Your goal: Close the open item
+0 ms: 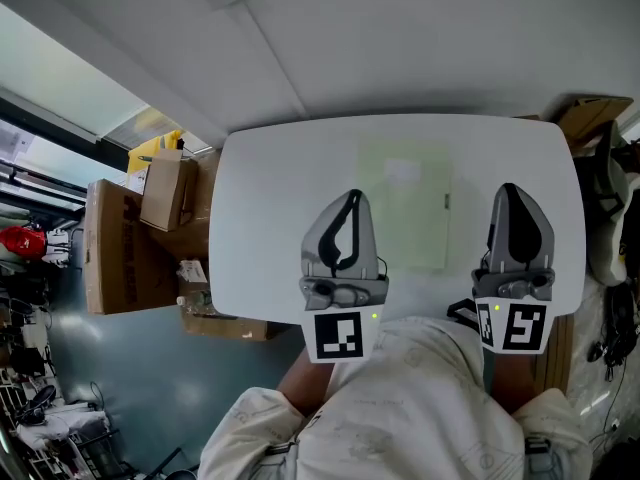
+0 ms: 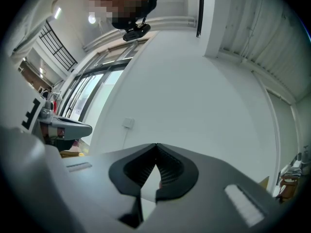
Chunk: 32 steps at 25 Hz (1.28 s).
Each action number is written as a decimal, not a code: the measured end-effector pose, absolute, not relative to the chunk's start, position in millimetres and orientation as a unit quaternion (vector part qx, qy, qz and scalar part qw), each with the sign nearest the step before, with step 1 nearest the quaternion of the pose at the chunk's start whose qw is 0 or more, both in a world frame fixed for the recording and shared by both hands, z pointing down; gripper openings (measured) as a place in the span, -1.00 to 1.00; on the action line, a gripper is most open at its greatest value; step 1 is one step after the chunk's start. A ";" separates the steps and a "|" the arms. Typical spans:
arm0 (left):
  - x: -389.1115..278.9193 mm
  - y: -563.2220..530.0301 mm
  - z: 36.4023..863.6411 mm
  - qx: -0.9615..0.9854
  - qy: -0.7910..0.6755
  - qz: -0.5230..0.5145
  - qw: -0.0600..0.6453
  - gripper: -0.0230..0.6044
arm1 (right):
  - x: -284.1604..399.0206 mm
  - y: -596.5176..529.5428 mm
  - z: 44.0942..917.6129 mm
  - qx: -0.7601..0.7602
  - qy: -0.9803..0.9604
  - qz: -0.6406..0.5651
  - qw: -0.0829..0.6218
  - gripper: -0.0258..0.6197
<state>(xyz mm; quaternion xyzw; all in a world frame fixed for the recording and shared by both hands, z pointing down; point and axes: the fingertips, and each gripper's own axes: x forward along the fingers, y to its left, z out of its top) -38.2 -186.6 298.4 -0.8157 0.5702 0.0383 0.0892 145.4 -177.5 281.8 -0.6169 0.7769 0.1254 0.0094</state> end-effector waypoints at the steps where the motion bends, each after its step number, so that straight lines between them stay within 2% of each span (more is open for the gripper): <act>1: -38.0 -186.1 299.5 -0.816 0.569 0.039 0.087 -0.92 | 145.0 -177.4 283.3 -0.615 0.779 0.122 0.009 -0.92; 32: -24.3 -186.8 296.9 -0.828 0.553 0.046 0.081 -0.92 | 156.7 -171.0 285.1 -0.623 0.773 0.120 -0.007 -0.92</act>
